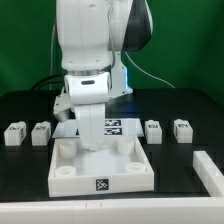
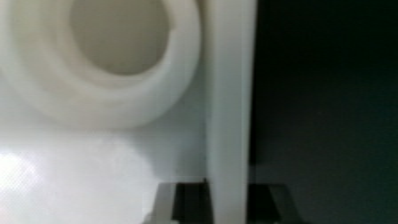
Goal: Assemble one leg
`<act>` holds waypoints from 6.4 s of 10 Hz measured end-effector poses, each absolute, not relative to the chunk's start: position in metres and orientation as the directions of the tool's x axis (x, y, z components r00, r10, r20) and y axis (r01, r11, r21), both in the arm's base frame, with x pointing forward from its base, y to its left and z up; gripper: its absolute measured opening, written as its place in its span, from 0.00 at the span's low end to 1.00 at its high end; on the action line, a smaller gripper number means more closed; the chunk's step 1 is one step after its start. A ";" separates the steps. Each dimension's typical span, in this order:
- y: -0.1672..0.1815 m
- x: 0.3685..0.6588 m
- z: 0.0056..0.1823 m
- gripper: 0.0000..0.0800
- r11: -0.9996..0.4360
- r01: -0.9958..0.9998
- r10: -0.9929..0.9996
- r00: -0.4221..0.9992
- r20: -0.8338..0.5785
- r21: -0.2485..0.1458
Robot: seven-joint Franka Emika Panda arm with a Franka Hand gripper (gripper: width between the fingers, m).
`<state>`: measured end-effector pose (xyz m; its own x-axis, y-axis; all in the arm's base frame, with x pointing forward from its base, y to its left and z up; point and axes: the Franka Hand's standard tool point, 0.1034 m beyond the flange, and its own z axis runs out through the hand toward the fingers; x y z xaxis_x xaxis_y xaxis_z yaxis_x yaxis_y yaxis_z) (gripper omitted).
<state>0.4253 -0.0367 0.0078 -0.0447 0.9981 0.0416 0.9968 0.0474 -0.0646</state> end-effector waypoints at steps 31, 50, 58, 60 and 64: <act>0.053 0.489 0.006 0.80 -0.022 1.000 0.995 0.023 0.095 -0.016; 0.154 0.445 0.055 0.81 -0.992 -0.002 -0.003 1.000 0.010 -0.125; 0.159 0.421 0.054 0.81 -0.997 -0.006 0.036 0.853 -0.520 -0.079; 0.159 0.415 0.052 0.81 -0.998 -0.006 0.043 0.733 -0.678 -0.070; 0.160 0.421 0.043 0.81 -0.997 -0.005 0.054 0.684 -0.728 -0.080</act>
Offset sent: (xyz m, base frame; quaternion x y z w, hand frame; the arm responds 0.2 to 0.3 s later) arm 0.0000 0.0000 0.0000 0.0000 0.0000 0.0000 1.0000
